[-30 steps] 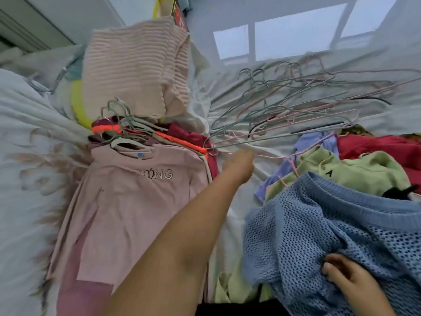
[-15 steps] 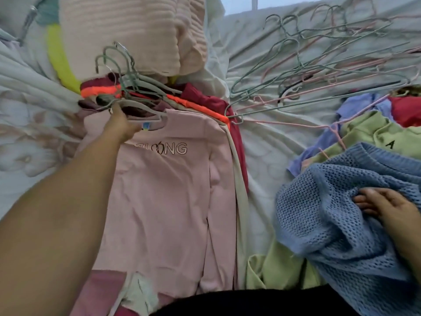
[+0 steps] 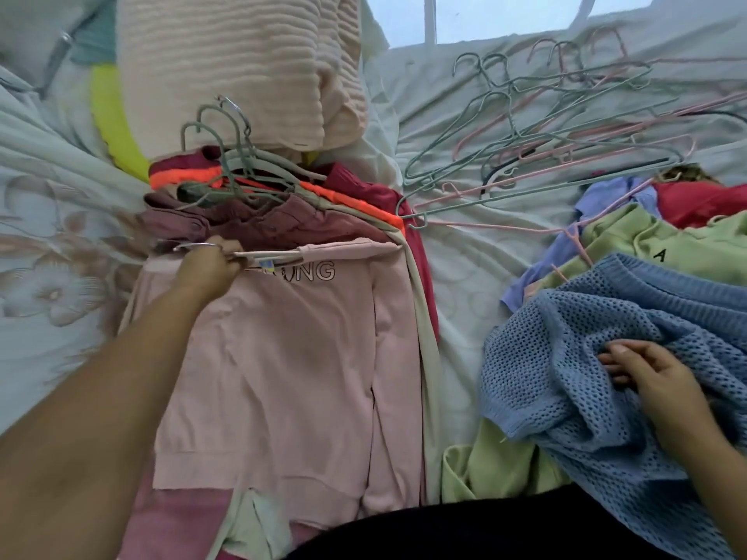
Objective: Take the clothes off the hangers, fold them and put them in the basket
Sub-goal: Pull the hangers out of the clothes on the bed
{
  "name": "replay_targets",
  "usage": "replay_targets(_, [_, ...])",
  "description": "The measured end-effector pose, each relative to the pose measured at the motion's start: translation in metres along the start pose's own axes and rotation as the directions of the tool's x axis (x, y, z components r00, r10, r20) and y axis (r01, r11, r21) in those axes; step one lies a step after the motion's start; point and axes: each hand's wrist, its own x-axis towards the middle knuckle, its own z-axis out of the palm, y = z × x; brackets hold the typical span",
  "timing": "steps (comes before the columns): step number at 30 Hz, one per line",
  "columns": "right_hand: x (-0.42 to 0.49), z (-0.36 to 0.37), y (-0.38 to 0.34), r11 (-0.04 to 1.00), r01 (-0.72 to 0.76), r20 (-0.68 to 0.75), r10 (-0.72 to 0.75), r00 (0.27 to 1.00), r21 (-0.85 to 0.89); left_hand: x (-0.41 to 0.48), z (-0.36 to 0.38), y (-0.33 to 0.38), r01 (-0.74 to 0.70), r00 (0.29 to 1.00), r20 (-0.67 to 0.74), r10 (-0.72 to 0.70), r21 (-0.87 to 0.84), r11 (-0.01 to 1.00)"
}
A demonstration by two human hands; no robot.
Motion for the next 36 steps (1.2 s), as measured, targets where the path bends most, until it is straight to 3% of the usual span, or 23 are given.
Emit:
replay_targets(5, [-0.037, 0.023, -0.033, 0.992, 0.113, 0.123, -0.118, 0.985, 0.050, -0.075, -0.078, 0.043, -0.271, 0.962, -0.099, 0.254, -0.224, 0.936])
replay_targets(9, [-0.090, 0.063, -0.108, 0.925, 0.374, 0.210, -0.380, 0.901, 0.071, -0.152, -0.139, 0.107, -0.379, 0.912, -0.227, 0.341, -0.149, 0.913])
replay_targets(13, [-0.152, 0.078, -0.174, 0.703, 0.709, 0.195, -0.688, 0.699, -0.058, -0.228, -0.180, 0.162, -0.439, 0.863, -0.308, 0.400, -0.067, 0.896])
replay_targets(17, [-0.194, 0.061, -0.216, 0.626, 0.778, 0.176, -0.761, 0.624, -0.051, -0.284, -0.221, 0.199, -0.435, 0.848, -0.356, 0.392, -0.047, 0.899])
replay_targets(21, [-0.205, 0.021, -0.237, 0.341, 0.939, 0.170, -0.924, 0.343, -0.043, -0.326, -0.260, 0.216, -0.429, 0.841, -0.404, 0.359, -0.093, 0.899])
replay_targets(24, [-0.199, -0.020, -0.259, 0.262, 0.963, 0.284, -0.920, 0.270, -0.068, -0.346, -0.278, 0.212, -0.418, 0.839, -0.458, 0.294, -0.198, 0.887])
replay_targets(28, [-0.198, -0.066, -0.267, 0.295, 0.954, 0.426, -0.858, 0.287, -0.051, -0.361, -0.277, 0.206, -0.447, 0.848, -0.450, 0.279, -0.325, 0.834])
replay_targets(31, [-0.203, -0.085, -0.265, 0.505, 0.863, 0.422, -0.784, 0.455, 0.006, -0.364, -0.261, 0.204, -0.455, 0.855, -0.432, 0.285, -0.364, 0.812])
replay_targets(36, [-0.197, -0.098, -0.261, 0.735, 0.678, 0.214, -0.666, 0.715, 0.019, -0.368, -0.236, 0.212, -0.442, 0.867, -0.448, 0.220, -0.484, 0.755])
